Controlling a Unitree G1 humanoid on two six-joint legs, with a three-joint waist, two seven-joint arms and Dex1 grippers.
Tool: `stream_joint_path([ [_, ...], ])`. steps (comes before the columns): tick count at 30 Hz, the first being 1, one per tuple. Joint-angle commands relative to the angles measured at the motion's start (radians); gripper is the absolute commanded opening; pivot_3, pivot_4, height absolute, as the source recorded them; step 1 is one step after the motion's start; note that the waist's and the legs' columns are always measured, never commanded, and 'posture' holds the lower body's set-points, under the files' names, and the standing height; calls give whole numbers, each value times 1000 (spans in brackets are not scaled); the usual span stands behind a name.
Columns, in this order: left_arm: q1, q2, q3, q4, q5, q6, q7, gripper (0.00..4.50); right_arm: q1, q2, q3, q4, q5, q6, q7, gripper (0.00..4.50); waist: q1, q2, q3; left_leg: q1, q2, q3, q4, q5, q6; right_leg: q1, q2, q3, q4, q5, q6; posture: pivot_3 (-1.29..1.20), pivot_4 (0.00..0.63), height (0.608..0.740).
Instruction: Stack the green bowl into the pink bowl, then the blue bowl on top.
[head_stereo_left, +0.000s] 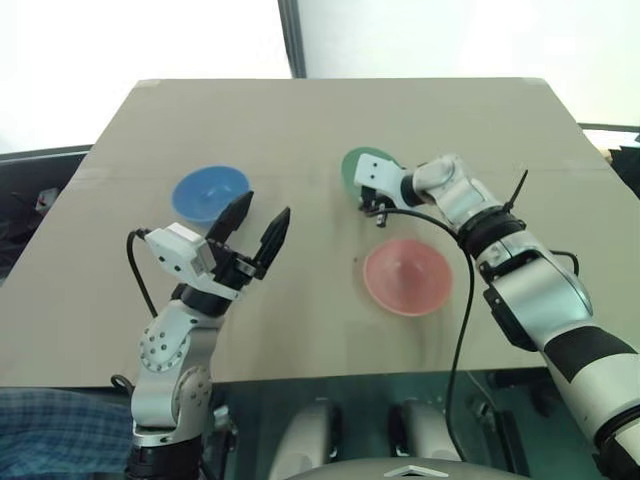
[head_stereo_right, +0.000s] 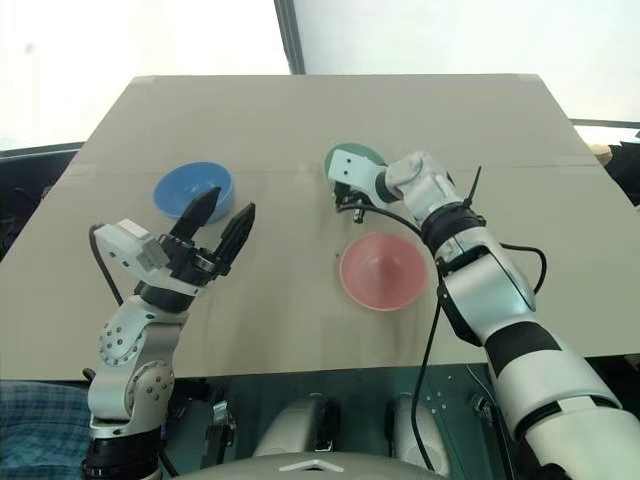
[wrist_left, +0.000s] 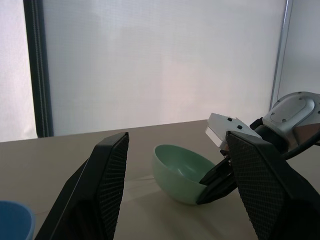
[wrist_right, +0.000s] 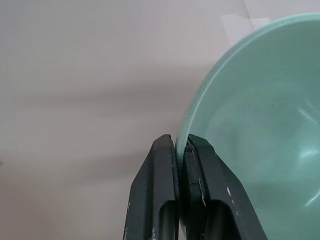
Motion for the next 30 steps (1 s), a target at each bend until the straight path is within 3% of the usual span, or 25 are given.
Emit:
stream_joint_path([
  [1,-17,2,-20,-3,6,-25,-18,3290,45,-56,20,-172,-10,-57,76,95,0,0,0,0,0,0,0,0,0,0,0,0,0,0,0,0,150,740],
  [8,-95,-7,-61,68,-4,-28,-63,3290,242,-250,-83,-817,105,211,226,95,7,0,0,-2,0,-1,0,0,0,0,0,-1,0,0,0,0,150,740],
  [13,-170,-14,-78,138,-5,-32,-95,3290,333,-377,-136,-1147,171,415,256,95,10,-1,0,-1,0,-1,1,0,0,1,-1,-1,-1,0,0,0,150,740],
  [19,-206,-11,-93,174,-13,-24,-136,3290,505,-549,-175,-1475,268,604,291,95,14,-1,0,-2,1,-1,0,0,1,1,-1,-1,-2,0,0,0,150,740],
  [25,-234,-14,-99,207,-15,-22,-164,3290,596,-638,-189,-1596,343,696,274,95,14,-1,0,-1,2,-1,1,0,1,1,-1,-1,-2,0,0,0,150,740],
  [27,-242,-15,-100,214,-16,-21,-170,3290,601,-647,-187,-1607,359,709,260,722,14,-1,0,-1,2,-1,1,0,1,2,-1,-1,-2,0,0,0,150,740],
  [28,-246,-15,-99,218,-16,-21,-173,3290,602,-651,-184,-1613,367,716,252,755,16,-1,0,-1,2,-1,2,0,1,2,-1,-1,-2,0,0,0,150,740],
  [30,-253,-16,-98,226,-16,-21,-179,3290,600,-655,-179,-1624,385,731,239,1693,19,-1,0,-1,2,-1,2,0,1,2,-1,-1,-2,0,0,0,150,740],
])
